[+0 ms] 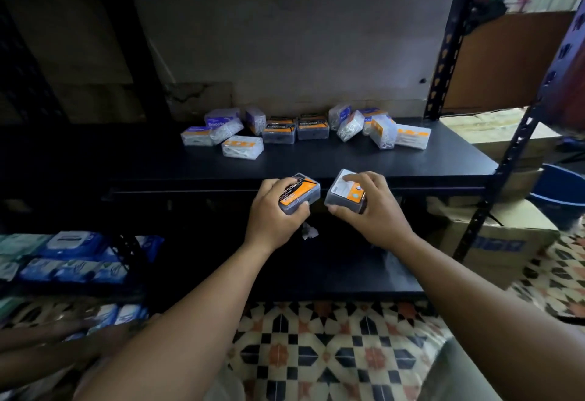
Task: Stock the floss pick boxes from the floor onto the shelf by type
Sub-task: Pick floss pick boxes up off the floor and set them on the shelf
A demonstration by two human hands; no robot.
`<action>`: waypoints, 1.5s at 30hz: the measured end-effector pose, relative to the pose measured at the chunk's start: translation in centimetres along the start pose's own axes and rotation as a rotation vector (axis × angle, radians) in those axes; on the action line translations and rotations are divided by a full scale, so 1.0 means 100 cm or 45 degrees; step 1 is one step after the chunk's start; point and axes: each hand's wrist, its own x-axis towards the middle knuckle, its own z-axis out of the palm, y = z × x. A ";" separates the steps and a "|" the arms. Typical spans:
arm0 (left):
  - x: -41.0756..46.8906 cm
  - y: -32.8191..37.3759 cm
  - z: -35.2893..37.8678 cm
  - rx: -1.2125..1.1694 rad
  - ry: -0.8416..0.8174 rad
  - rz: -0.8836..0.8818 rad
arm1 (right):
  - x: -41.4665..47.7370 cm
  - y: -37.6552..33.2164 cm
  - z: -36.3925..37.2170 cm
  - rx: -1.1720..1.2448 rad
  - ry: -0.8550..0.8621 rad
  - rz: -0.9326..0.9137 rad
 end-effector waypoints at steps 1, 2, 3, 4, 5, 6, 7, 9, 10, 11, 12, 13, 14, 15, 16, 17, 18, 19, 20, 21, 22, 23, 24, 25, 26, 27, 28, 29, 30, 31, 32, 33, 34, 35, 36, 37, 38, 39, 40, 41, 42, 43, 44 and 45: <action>-0.011 -0.002 0.000 0.019 -0.005 -0.023 | -0.009 0.000 0.002 0.014 -0.010 0.015; -0.021 -0.005 0.001 0.039 -0.020 -0.055 | -0.018 0.002 0.006 0.027 -0.031 0.041; -0.031 -0.009 0.002 0.055 -0.042 -0.091 | -0.027 0.005 0.009 0.043 -0.059 0.072; -0.041 -0.015 0.004 0.070 -0.069 -0.125 | -0.035 0.010 0.014 0.057 -0.094 0.106; -0.049 -0.021 0.005 0.094 -0.099 -0.155 | -0.042 0.015 0.019 0.061 -0.132 0.136; -0.057 -0.029 0.007 0.127 -0.135 -0.182 | -0.049 0.021 0.024 0.051 -0.179 0.166; -0.066 -0.036 0.010 0.166 -0.177 -0.209 | -0.056 0.027 0.030 0.034 -0.231 0.199; -0.082 -0.052 0.014 0.236 -0.265 -0.256 | -0.069 0.039 0.042 -0.002 -0.326 0.264; -0.088 -0.060 0.017 0.262 -0.312 -0.285 | -0.075 0.045 0.049 -0.016 -0.364 0.299; -0.094 -0.068 0.019 0.286 -0.359 -0.320 | -0.080 0.051 0.057 -0.032 -0.395 0.330; -0.100 -0.076 0.021 0.309 -0.407 -0.358 | -0.085 0.059 0.064 -0.050 -0.421 0.358; -0.104 -0.083 0.023 0.331 -0.454 -0.398 | -0.088 0.066 0.072 -0.063 -0.446 0.386; -0.109 -0.091 0.026 0.348 -0.495 -0.434 | -0.091 0.073 0.080 -0.068 -0.469 0.412; -0.113 -0.099 0.030 0.360 -0.529 -0.465 | -0.094 0.081 0.087 -0.076 -0.492 0.430; -0.118 -0.106 0.034 0.374 -0.561 -0.486 | -0.097 0.089 0.095 -0.101 -0.518 0.438; -0.123 -0.113 0.038 0.393 -0.596 -0.507 | -0.099 0.096 0.101 -0.141 -0.551 0.440; -0.128 -0.121 0.043 0.415 -0.635 -0.530 | -0.102 0.102 0.109 -0.192 -0.594 0.447; -0.133 -0.127 0.047 0.434 -0.679 -0.555 | -0.105 0.109 0.116 -0.247 -0.644 0.458; -0.138 -0.135 0.052 0.449 -0.728 -0.586 | -0.109 0.117 0.124 -0.306 -0.705 0.479; -0.144 -0.144 0.058 0.457 -0.783 -0.627 | -0.113 0.123 0.132 -0.360 -0.764 0.501; -0.149 -0.151 0.063 0.457 -0.837 -0.675 | -0.117 0.130 0.141 -0.398 -0.824 0.533; -0.154 -0.158 0.068 0.448 -0.885 -0.732 | -0.122 0.138 0.150 -0.414 -0.888 0.574; -0.160 -0.165 0.073 0.440 -0.934 -0.790 | -0.127 0.143 0.157 -0.413 -0.957 0.620; -0.165 -0.171 0.078 0.438 -0.990 -0.834 | -0.133 0.149 0.164 -0.402 -1.023 0.667; -0.171 -0.177 0.083 0.441 -1.054 -0.863 | -0.139 0.154 0.171 -0.389 -1.077 0.705; -0.177 -0.182 0.088 0.446 -1.111 -0.874 | -0.144 0.159 0.176 -0.380 -1.117 0.731; -0.182 -0.187 0.093 0.451 -1.153 -0.877 | -0.149 0.162 0.181 -0.378 -1.142 0.746; -0.186 -0.191 0.098 0.463 -1.180 -0.876 | -0.154 0.166 0.187 -0.381 -1.154 0.750; -0.190 -0.195 0.103 0.476 -1.187 -0.876 | -0.158 0.169 0.191 -0.382 -1.161 0.757; -0.193 -0.198 0.107 0.479 -1.190 -0.880 | -0.161 0.171 0.194 -0.379 -1.166 0.760; -0.195 -0.200 0.111 0.465 -1.193 -0.889 | -0.163 0.173 0.198 -0.381 -1.171 0.766; -0.196 -0.200 0.113 0.454 -1.199 -0.905 | -0.165 0.174 0.201 -0.381 -1.178 0.770; -0.197 -0.201 0.115 0.452 -1.208 -0.915 | -0.165 0.173 0.202 -0.375 -1.184 0.779; -0.198 -0.201 0.117 0.462 -1.214 -0.916 | -0.165 0.174 0.203 -0.362 -1.186 0.784; -0.199 -0.203 0.118 0.469 -1.217 -0.910 | -0.165 0.175 0.204 -0.350 -1.189 0.782; -0.200 -0.204 0.119 0.474 -1.213 -0.904 | -0.164 0.175 0.205 -0.333 -1.195 0.781; -0.200 -0.206 0.120 0.473 -1.207 -0.910 | -0.164 0.175 0.204 -0.318 -1.199 0.778; -0.201 -0.208 0.120 0.473 -1.206 -0.913 | -0.164 0.175 0.204 -0.302 -1.200 0.776; -0.202 -0.209 0.121 0.473 -1.207 -0.909 | -0.164 0.175 0.205 -0.287 -1.202 0.781; -0.203 -0.211 0.121 0.476 -1.209 -0.903 | -0.165 0.175 0.206 -0.272 -1.199 0.788; -0.204 -0.211 0.121 0.480 -1.204 -0.901 | -0.165 0.175 0.206 -0.261 -1.194 0.798; -0.204 -0.211 0.121 0.491 -1.198 -0.901 | -0.166 0.174 0.206 -0.252 -1.187 0.801; -0.204 -0.211 0.120 0.498 -1.191 -0.906 | -0.166 0.172 0.205 -0.248 -1.176 0.803; -0.203 -0.210 0.118 0.507 -1.184 -0.907 | -0.165 0.170 0.203 -0.251 -1.170 0.801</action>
